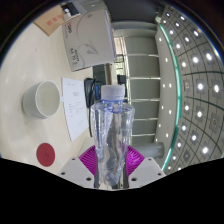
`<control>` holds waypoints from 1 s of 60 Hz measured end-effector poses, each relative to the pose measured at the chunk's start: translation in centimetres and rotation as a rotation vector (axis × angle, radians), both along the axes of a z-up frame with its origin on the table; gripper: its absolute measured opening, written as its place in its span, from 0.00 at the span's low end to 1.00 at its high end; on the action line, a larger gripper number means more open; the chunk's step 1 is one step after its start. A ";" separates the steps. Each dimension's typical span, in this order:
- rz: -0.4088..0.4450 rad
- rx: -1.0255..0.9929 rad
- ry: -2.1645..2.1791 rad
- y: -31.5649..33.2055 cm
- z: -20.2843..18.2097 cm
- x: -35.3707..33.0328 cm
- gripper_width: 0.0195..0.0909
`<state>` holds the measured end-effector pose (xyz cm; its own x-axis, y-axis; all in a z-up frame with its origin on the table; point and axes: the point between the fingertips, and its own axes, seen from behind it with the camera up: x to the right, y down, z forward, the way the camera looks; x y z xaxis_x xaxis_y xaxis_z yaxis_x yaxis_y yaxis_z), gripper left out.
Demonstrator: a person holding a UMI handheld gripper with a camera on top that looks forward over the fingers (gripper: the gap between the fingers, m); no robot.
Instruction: Pour water
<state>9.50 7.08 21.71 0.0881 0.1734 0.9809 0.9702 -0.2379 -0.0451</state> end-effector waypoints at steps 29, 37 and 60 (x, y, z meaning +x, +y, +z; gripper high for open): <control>-0.126 -0.046 1.294 -0.4 -2.5 2.5 0.20; -0.108 -0.094 1.366 -0.3 -6.9 2.2 0.20; -0.085 -0.126 1.439 -1.3 -13.3 2.2 0.30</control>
